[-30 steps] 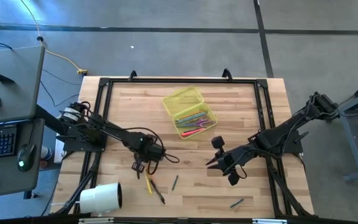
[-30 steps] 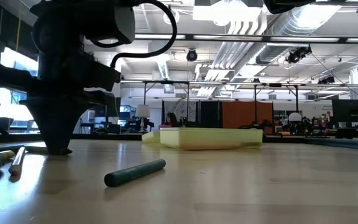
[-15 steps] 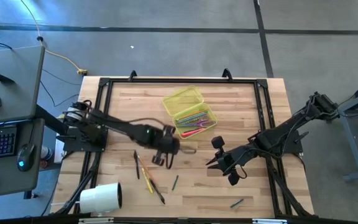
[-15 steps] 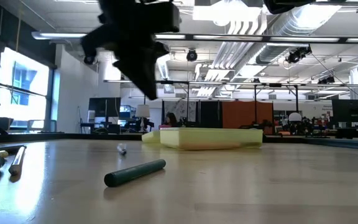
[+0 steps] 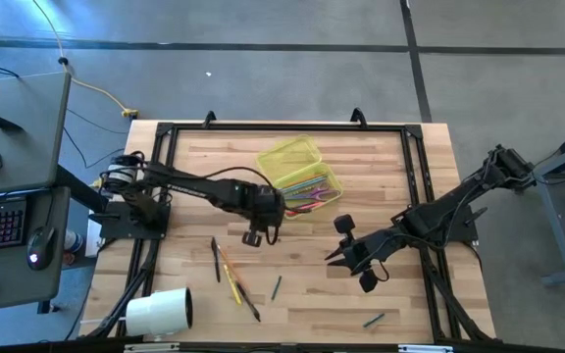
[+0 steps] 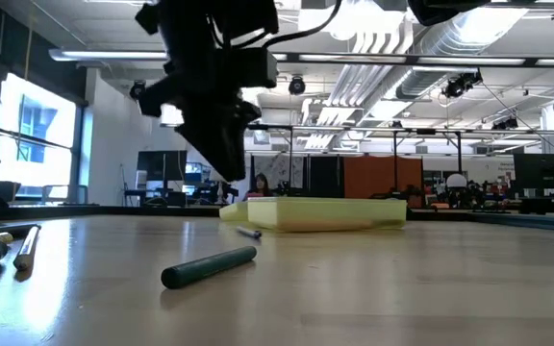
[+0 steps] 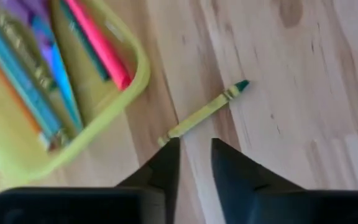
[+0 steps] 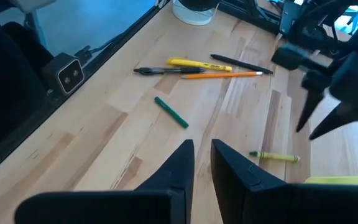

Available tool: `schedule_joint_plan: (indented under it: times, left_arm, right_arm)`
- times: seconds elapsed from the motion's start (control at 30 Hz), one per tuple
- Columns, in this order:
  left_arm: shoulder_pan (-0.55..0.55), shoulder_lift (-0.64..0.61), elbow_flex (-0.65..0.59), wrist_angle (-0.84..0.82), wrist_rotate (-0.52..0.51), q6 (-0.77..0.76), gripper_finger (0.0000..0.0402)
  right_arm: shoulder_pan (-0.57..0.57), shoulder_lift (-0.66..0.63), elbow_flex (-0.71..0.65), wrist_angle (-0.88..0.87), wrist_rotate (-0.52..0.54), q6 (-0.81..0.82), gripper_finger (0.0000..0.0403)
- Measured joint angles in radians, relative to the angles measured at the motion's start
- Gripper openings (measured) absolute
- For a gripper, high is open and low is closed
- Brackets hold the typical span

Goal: Pick & place school supplies into a supply box
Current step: Put the right blue crayon into the supply box

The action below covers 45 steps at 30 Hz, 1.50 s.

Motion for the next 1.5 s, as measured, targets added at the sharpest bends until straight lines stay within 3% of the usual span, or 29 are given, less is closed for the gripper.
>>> schedule_joint_plan:
  times: [0.13, 0.27, 0.43, 0.6, 0.8, 1.03, 1.27, 1.5]
  left_arm:
    - [0.000, 0.000, -0.085, 0.198, 0.048, 0.070, 0.0177]
    - [0.000, 0.000, -0.120, 0.276, 0.071, 0.074, 0.0205]
    - [0.000, 0.028, -0.121, 0.285, 0.072, 0.065, 0.0213]
    - [0.000, 0.084, -0.123, 0.305, 0.071, 0.047, 0.0213]
    - [0.000, 0.113, -0.122, 0.324, 0.070, 0.049, 0.0213]
    - [0.000, 0.105, -0.121, 0.326, 0.049, 0.047, 0.0214]
    - [0.000, 0.105, -0.121, 0.318, 0.025, 0.047, 0.0214]
    - [0.000, 0.105, -0.121, 0.318, 0.025, 0.047, 0.0214]
  right_arm:
    - [0.000, 0.000, 0.000, 0.000, 0.006, 0.000, 0.0035]
    - [0.000, 0.000, 0.000, 0.000, 0.008, 0.000, 0.0036]
    - [0.000, 0.000, 0.000, 0.003, 0.015, -0.005, 0.0034]
    - [0.000, 0.000, 0.000, 0.067, 0.015, 0.116, 0.0031]
    - [-0.003, 0.030, 0.001, 0.072, 0.133, 0.152, 0.0042]
    - [-0.022, 0.133, 0.001, 0.092, -0.020, 0.193, 0.0074]
    - [0.025, 0.200, 0.000, 0.090, -0.323, 0.252, 0.0082]
    - [0.112, 0.204, 0.000, 0.083, -0.300, 0.444, 0.0081]
